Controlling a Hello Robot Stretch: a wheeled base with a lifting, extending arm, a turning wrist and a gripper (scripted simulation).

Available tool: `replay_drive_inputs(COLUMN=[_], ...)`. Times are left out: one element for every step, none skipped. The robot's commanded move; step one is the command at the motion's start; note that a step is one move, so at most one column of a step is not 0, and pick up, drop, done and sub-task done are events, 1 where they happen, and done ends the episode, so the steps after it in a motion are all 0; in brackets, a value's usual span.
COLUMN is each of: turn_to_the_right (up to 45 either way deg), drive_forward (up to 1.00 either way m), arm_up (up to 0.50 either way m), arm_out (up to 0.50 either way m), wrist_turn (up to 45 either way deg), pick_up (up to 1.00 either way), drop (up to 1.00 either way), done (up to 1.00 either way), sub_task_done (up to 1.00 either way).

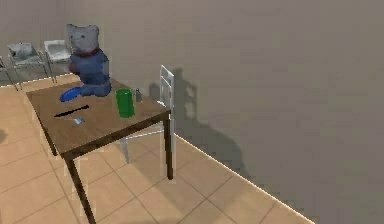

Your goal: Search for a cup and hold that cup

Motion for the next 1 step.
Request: replay_drive_inputs(turn_to_the_right=[0.0], drive_forward=[0.1], arm_up=[0.0], arm_out=[0.0], wrist_turn=[0.0], pick_up=[0.0], drop=[0.0], done=[0.0], sub_task_done=[0.0])
